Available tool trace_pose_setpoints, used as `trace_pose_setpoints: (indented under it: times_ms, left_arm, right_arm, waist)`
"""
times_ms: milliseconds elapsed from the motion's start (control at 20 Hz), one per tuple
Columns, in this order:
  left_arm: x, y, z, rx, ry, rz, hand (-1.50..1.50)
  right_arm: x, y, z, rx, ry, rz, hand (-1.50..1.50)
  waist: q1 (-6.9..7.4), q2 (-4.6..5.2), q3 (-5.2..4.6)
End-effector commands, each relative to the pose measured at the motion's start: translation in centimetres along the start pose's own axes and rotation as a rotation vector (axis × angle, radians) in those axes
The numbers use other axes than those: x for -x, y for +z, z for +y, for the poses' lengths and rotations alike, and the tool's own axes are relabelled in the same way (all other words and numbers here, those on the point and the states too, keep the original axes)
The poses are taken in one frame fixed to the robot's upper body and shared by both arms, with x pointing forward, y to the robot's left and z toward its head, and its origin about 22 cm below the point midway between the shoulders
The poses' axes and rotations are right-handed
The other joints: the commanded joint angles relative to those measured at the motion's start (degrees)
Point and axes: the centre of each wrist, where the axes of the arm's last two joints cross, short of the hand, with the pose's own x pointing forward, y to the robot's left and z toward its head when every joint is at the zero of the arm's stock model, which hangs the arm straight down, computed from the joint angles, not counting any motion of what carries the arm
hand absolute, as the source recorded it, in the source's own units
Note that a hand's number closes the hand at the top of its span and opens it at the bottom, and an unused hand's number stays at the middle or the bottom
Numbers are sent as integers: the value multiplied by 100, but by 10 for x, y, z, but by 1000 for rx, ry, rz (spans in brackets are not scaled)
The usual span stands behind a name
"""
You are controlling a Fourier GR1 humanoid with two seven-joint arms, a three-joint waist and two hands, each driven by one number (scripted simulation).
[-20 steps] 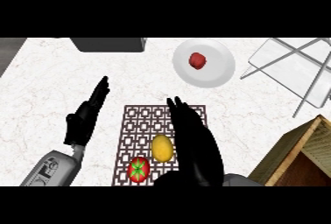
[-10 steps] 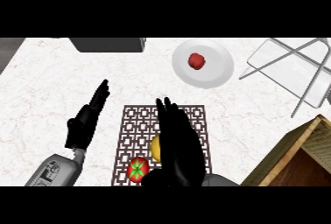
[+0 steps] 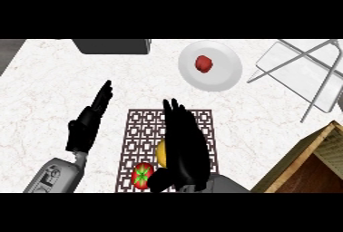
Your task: Pick the lemon from the placemat and place it in the tiered shelf
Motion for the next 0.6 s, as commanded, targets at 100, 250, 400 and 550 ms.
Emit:
trace_pose_setpoints:
  times_ms: [100, 250, 400, 550]
  left_arm:
    - [1, 0, 13, 4, 4, -1, 0]
    - [3, -5, 8, -2, -9, 11, 0]
    - [1, 2, 4, 9, 19, 0, 0]
    - [-5, 5, 11, 5, 9, -3, 0]
  right_arm:
    - [5, 5, 26, -18, 40, 195, -150]
    - [1, 6, 17, -35, 59, 194, -150]
    - [14, -4, 35, -31, 71, 227, -150]
    - [29, -19, 31, -33, 81, 237, -150]
  waist:
    - [23, 64, 96]
    - [-15, 64, 95]
    - [52, 68, 94]
    - [30, 59, 100]
